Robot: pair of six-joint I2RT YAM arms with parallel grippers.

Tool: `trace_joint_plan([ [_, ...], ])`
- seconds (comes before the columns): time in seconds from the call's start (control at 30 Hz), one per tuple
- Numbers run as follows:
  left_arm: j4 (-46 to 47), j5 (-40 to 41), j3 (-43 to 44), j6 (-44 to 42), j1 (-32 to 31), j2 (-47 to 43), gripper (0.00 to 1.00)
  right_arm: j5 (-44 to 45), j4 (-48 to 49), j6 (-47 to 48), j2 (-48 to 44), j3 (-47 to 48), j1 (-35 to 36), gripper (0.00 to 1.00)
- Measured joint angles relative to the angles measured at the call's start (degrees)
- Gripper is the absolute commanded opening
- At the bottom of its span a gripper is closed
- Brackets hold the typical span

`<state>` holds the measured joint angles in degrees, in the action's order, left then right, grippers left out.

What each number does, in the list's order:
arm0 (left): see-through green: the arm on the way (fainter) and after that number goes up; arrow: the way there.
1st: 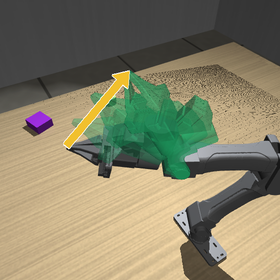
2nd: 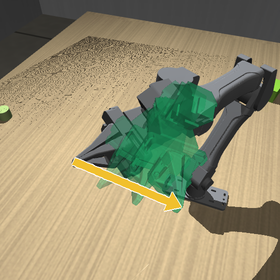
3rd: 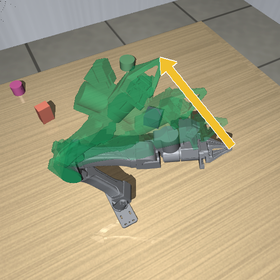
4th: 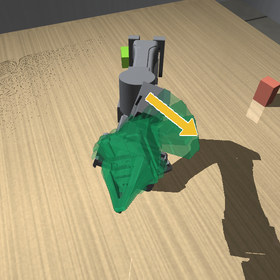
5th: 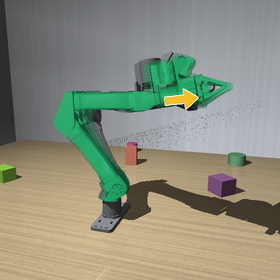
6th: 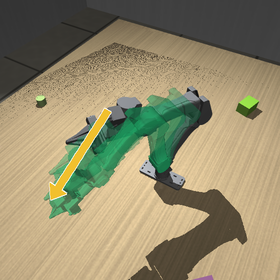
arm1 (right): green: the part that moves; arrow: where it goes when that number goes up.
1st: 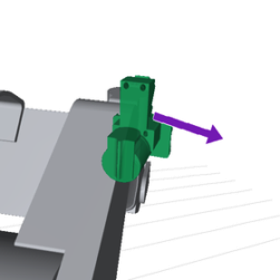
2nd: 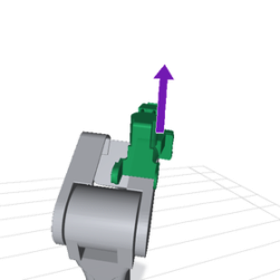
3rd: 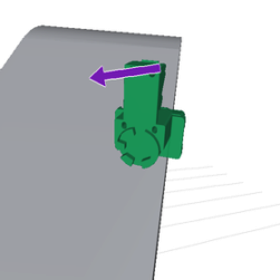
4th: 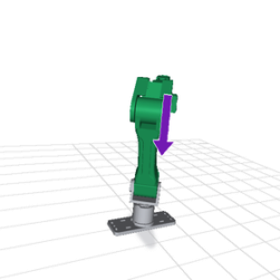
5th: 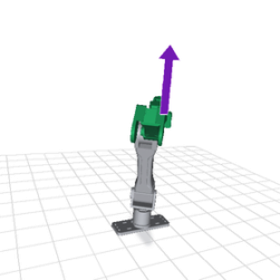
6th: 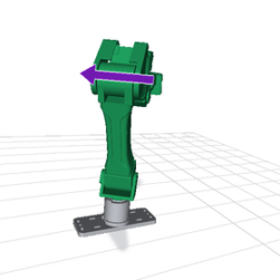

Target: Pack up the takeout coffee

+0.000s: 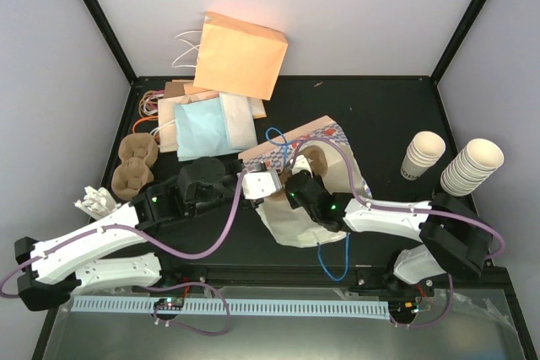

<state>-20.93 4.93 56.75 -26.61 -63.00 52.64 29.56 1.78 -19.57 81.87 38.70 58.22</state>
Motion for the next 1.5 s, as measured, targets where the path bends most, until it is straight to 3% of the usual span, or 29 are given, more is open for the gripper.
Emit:
trace_joint_plan([
  [0.4, -0.79, 0.11, 0.31, 0.42, -0.13, 2.27, 0.02, 7.63, 3.21, 4.44, -4.26, -2.25, 0.83, 0.41],
  [0.83, -1.33, 0.31, -0.42, 0.52, -0.33, 1.31, 0.02, 1.03, 3.26, 4.17, -0.92, -0.61, 0.92, 0.43],
  [1.07, -1.29, 0.42, -1.92, 0.92, -0.22, 0.02, 0.02, -1.25, 1.95, 1.68, 3.17, 2.03, 0.76, 0.52],
  [1.27, -1.57, 0.63, -1.95, 1.18, 0.04, -0.28, 0.02, -1.64, 1.11, 1.22, 4.24, 2.71, -0.13, 0.53],
  [1.5, -1.92, 0.66, -1.92, 1.55, 0.04, -0.17, 0.02, -3.26, -1.2, 1.75, 4.46, 3.56, -1.22, 0.71],
])
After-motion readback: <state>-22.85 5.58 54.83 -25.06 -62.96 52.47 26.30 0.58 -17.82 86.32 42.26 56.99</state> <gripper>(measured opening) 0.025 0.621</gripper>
